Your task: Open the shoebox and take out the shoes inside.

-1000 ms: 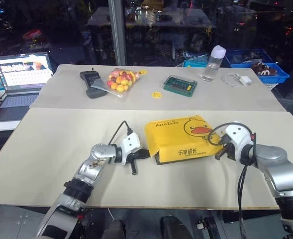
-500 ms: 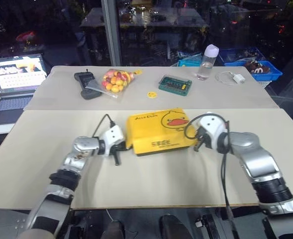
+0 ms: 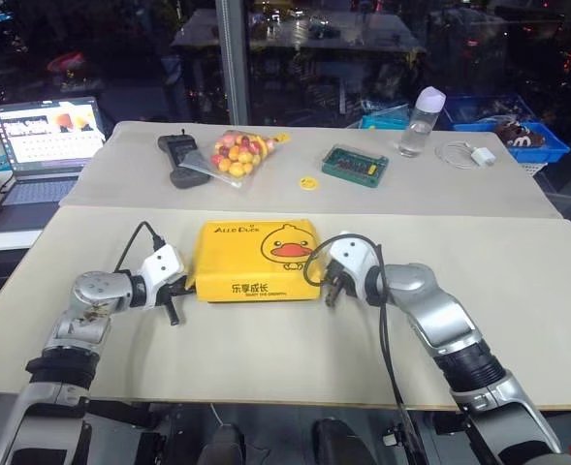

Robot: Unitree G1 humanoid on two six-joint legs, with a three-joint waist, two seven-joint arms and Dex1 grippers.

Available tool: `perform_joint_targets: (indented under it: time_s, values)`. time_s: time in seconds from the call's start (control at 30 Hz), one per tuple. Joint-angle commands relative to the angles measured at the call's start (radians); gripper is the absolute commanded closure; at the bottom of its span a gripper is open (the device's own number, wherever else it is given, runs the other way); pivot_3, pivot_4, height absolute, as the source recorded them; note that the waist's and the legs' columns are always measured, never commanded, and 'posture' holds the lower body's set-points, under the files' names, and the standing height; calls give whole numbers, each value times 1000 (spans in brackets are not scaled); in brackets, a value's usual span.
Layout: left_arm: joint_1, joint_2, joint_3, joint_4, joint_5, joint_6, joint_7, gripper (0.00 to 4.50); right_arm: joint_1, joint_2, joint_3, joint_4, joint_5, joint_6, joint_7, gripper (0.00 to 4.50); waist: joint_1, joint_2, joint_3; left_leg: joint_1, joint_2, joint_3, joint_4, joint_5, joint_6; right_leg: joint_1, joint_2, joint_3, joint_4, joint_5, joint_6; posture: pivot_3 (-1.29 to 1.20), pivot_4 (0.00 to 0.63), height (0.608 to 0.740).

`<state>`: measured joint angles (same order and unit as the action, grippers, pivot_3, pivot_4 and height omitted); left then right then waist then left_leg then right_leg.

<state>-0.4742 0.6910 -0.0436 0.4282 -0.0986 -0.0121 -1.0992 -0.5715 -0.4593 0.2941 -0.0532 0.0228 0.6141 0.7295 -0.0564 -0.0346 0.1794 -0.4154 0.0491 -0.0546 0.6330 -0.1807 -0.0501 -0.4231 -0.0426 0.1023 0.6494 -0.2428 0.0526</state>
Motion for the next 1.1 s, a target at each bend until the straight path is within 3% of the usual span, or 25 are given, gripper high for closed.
perform_joint_targets:
  time_s: [0.03,0.4,0.6,0.8,0.97,1.1]
  values:
    - [-19,-26,-19,-22,-8,-3,-7,4500,-9,-20,-14,-65,31,-9,50,4456,4,0,0,0,0,0,0,0,0,0,0,0,0,0,0,0,150,715]
    - [-45,61,49,201,12,-126,5,4500,49,-227,-53,-116,56,-25,204,4456,5,0,0,0,0,0,1,0,0,0,0,0,0,0,0,0,150,715]
    - [69,97,180,171,-116,-143,-25,4500,94,-313,-73,-167,96,-14,286,4456,-13,0,0,1,1,0,0,0,0,0,0,0,0,0,-1,0,150,715]
    - [361,56,297,-221,-323,63,-6,4500,294,-407,-124,-401,298,34,442,4456,-8,0,0,-1,1,0,-3,0,0,-1,-1,-1,-1,-2,0,0,150,715]
    - [648,33,452,-677,-501,257,113,4500,327,-287,-85,-485,314,140,279,4456,-11,-5,2,1,2,1,0,0,0,1,-1,-2,0,-1,-1,0,150,715]
    - [802,26,547,-901,-581,349,176,4500,317,-200,-51,-498,294,187,172,4456,-12,-7,2,6,4,3,1,0,0,2,-2,-2,0,-1,-10,0,150,715]
